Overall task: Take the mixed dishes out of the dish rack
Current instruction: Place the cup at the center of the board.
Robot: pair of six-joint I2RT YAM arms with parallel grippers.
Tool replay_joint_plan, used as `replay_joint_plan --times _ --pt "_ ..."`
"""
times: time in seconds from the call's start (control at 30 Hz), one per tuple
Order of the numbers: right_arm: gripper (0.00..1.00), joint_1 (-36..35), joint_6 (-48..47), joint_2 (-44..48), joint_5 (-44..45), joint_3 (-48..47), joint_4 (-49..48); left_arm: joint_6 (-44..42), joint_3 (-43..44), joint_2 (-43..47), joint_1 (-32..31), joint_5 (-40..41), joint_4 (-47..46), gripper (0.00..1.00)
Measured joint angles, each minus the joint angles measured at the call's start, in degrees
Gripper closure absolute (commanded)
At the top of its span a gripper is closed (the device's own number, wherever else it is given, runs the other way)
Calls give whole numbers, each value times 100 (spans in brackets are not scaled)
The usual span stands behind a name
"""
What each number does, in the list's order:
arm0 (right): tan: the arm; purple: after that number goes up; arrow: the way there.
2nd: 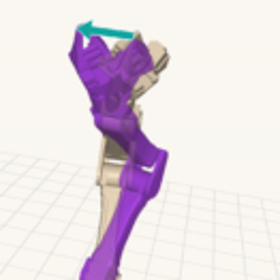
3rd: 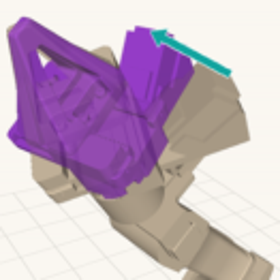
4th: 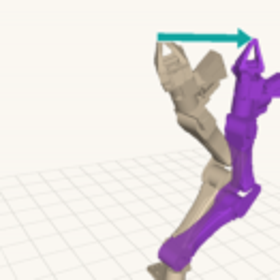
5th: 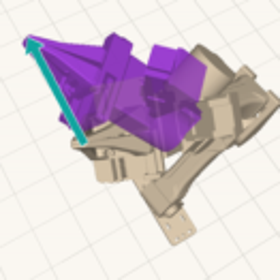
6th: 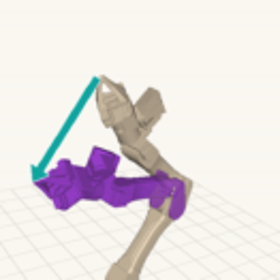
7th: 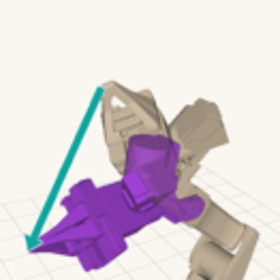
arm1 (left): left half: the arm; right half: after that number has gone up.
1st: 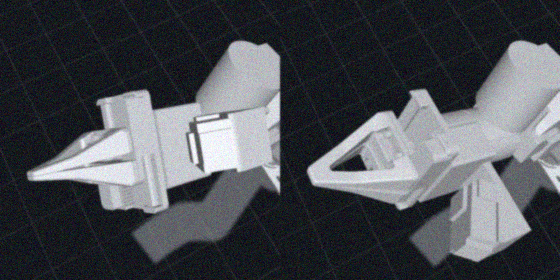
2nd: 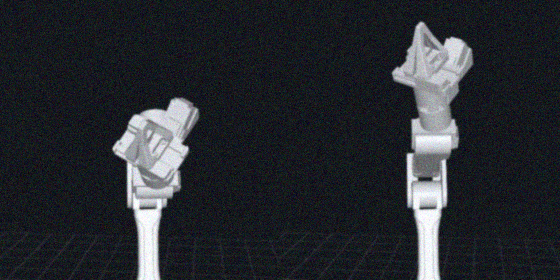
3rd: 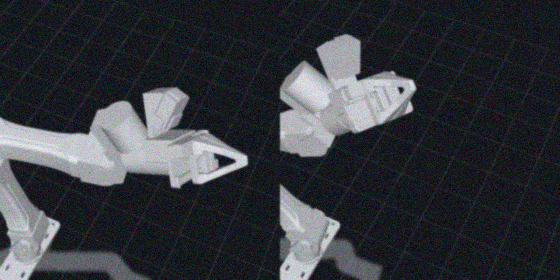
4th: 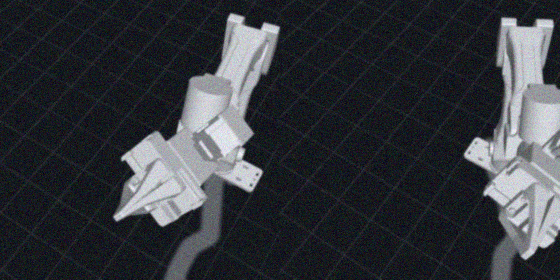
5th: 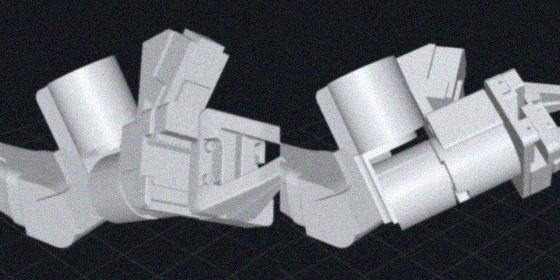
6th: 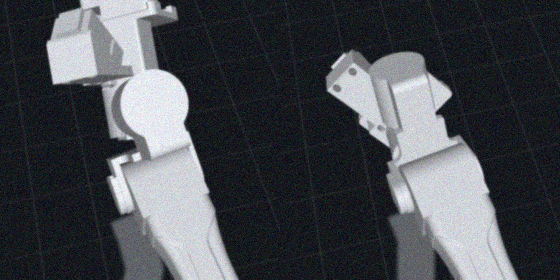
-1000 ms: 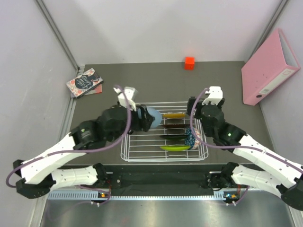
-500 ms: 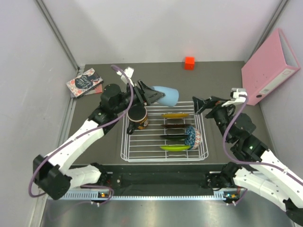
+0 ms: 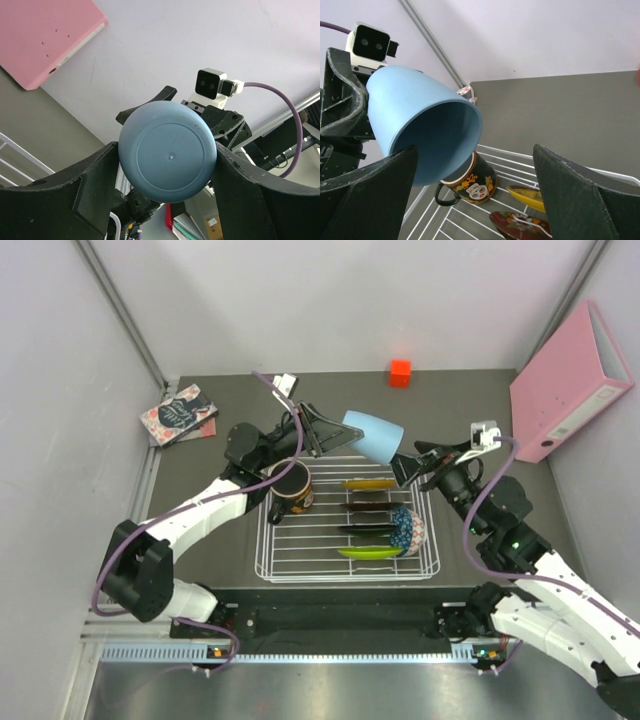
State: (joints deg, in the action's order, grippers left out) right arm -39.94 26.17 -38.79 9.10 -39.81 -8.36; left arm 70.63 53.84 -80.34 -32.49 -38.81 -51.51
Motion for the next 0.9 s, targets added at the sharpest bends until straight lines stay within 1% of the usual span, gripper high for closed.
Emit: replay_joint_plan --times 0.13,0.27,0.43,0.57,0.63,0.77,0.87,0.9 --pt "4 9 -2 -24 -61 2 -186 13 -17 0 17 -15 -136 100" --pt "4 11 -68 96 59 -7 -55 -74 -17 4 42 -9 -101 100" --pt "6 11 -201 710 306 -4 343 -181 -17 4 55 76 22 100" --pt "7 11 -186 1023 66 -7 179 -144 -17 -13 59 118 -33 100" --pt "7 11 -149 933 -127 -7 52 -85 -17 -68 59 118 -138 100" --pt "9 11 -26 413 -579 -2 -164 4 -17 -129 59 114 -170 100" --pt "12 9 72 31 -868 -2 -389 37 -17 -129 59 116 -203 100" --pt "16 11 101 -94 -944 -2 -450 50 -20 -129 59 116 -210 100"
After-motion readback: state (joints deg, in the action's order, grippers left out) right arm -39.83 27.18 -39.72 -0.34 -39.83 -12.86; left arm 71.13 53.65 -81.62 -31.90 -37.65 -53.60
